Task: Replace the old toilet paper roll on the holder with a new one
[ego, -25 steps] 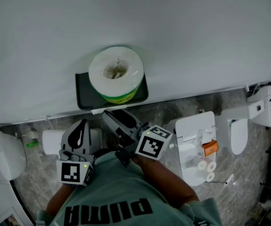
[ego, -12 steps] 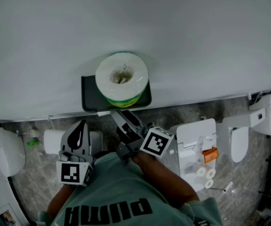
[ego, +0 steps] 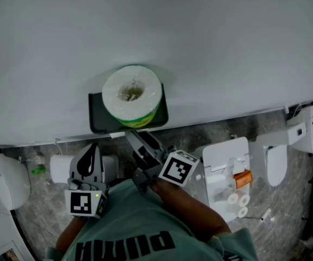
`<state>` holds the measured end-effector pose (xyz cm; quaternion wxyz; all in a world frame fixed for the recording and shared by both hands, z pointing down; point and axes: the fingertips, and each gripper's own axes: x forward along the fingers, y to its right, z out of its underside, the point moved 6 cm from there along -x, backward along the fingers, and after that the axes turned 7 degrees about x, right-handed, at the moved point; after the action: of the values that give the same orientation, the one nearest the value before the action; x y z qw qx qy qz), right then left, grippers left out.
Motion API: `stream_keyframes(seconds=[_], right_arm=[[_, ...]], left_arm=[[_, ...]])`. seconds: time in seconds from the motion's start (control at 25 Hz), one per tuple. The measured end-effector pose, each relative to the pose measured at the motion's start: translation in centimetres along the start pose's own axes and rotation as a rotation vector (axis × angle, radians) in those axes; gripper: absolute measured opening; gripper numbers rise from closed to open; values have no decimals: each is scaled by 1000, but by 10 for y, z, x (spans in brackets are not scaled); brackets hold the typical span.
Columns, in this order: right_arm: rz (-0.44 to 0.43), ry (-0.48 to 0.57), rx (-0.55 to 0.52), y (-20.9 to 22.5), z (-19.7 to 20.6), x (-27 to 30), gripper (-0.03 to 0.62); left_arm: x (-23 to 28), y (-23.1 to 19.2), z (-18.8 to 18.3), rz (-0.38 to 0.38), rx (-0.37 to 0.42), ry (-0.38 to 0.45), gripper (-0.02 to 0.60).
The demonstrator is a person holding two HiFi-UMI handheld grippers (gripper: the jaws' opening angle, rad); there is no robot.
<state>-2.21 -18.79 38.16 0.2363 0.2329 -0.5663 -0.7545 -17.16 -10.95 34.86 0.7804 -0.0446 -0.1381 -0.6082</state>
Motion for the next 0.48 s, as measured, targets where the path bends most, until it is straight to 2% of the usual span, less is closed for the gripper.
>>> stream_keyframes(seconds=[0.48], right_arm=[[22, 44, 2, 3, -23, -18, 179]], left_arm=[[15, 19, -3, 35, -6, 7, 5]])
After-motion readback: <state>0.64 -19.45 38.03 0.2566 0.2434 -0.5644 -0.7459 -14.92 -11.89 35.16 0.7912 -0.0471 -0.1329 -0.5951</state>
